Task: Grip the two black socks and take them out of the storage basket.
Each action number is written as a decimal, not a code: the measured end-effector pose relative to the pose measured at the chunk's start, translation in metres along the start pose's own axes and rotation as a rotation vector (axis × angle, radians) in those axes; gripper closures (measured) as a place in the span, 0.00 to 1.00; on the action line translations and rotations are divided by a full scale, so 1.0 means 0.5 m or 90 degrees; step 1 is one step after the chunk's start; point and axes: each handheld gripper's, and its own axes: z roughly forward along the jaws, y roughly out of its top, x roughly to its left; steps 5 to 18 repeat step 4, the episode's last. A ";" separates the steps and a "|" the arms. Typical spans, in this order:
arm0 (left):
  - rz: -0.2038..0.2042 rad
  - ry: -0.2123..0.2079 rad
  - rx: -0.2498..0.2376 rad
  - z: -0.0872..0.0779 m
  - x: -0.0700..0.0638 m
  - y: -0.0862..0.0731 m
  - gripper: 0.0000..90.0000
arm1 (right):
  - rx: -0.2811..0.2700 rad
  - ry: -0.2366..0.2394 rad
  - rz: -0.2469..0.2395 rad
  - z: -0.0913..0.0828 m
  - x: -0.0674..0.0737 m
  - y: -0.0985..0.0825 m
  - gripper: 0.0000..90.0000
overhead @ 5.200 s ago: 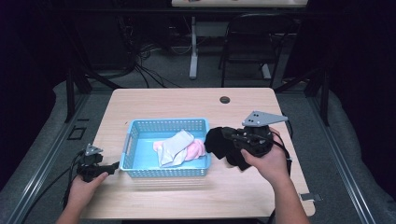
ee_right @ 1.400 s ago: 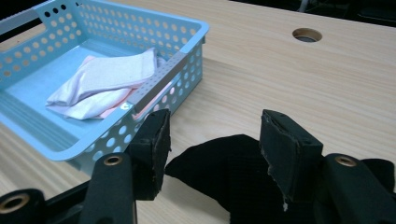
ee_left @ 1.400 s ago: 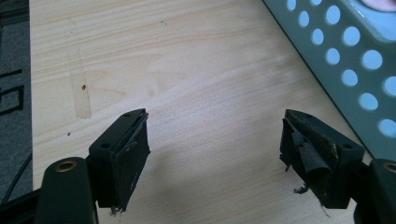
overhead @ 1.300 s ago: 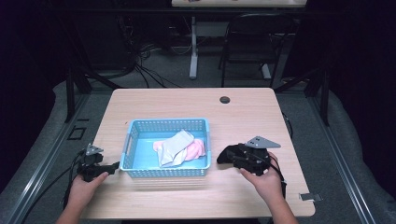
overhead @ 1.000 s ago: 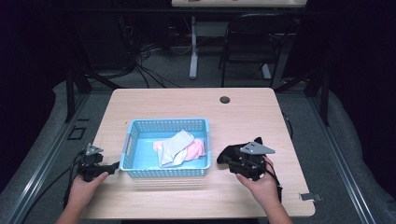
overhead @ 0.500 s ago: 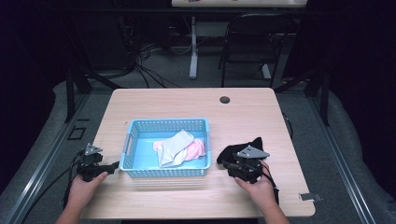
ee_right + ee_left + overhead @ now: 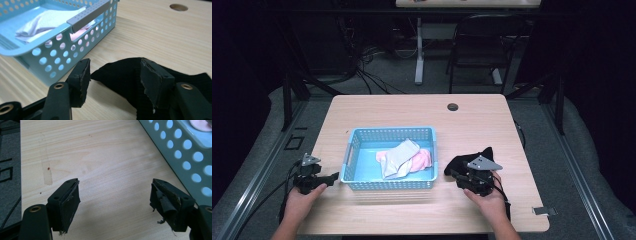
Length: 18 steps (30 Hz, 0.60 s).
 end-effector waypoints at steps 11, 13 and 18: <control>0.001 -0.001 0.000 0.000 -0.001 0.000 0.26 | 0.067 0.022 0.081 0.000 -0.027 0.008 0.39; 0.001 -0.001 0.000 0.000 -0.001 0.000 0.26 | 0.067 0.022 0.081 0.000 -0.027 0.008 0.39; 0.001 -0.001 0.000 0.000 -0.001 0.000 0.26 | 0.067 0.022 0.081 0.000 -0.027 0.008 0.39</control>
